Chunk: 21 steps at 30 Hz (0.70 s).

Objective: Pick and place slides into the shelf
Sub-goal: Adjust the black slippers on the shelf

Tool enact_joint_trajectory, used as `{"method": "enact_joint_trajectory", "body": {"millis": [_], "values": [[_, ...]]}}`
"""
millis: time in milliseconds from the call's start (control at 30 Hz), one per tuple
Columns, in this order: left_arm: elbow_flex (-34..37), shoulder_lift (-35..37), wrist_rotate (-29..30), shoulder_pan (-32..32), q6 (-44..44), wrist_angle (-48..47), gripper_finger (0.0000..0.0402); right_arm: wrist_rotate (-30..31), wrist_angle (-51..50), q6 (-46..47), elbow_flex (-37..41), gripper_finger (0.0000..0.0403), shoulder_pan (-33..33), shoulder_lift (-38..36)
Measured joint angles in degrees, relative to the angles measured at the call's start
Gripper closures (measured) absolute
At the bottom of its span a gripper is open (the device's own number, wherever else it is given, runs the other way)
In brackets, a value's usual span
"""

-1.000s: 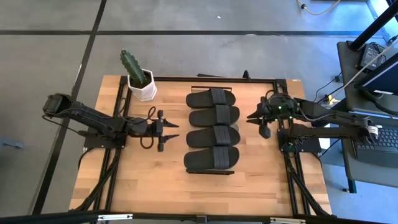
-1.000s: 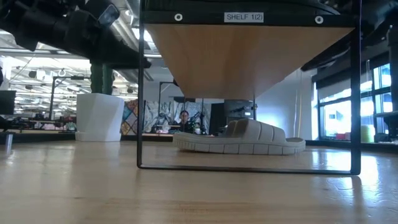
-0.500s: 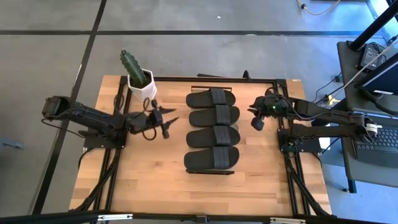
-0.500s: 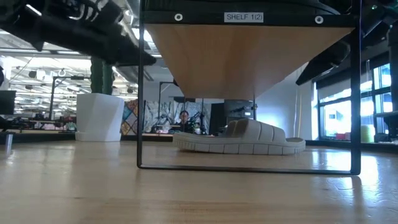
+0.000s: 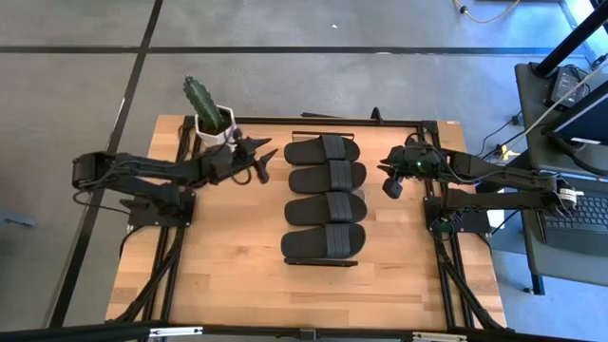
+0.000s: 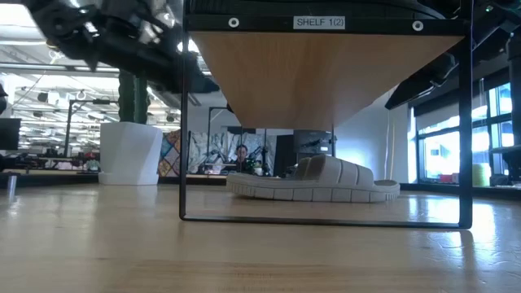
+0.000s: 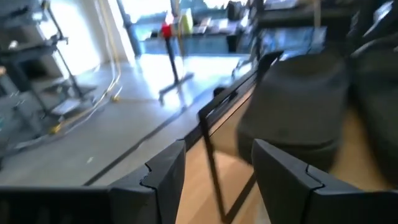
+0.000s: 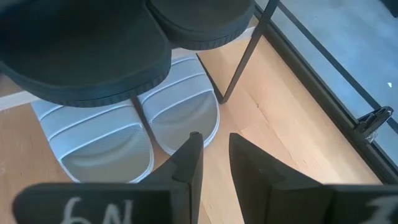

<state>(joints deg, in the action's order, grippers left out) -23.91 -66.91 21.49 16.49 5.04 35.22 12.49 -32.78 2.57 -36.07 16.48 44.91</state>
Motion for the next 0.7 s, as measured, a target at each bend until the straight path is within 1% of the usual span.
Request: {"method": "enact_joint_trajectory", "body": {"millis": [200, 400, 533, 700], "values": [[-6.0, -6.1, 0.1, 2.7, -1.5, -8.4, 0.0225, 0.1, 0.0, 0.0, 0.0, 0.0323, 0.0, 0.0], [-9.1, -8.8, 0.0, 2.7, -1.5, -9.0, 0.0225, 0.1, 0.0, -0.1, 0.0, 0.0323, 0.0, 0.0], [-10.4, -10.2, -1.3, 2.8, -1.5, -9.1, 0.0225, 0.1, 0.0, -0.2, 0.0, 0.0323, 0.0, 0.0], [-11.7, -12.6, -1.5, 2.8, -1.8, -9.1, 0.0225, 0.1, 0.0, -0.5, 0.0, 0.0323, 0.0, 0.0]]}}
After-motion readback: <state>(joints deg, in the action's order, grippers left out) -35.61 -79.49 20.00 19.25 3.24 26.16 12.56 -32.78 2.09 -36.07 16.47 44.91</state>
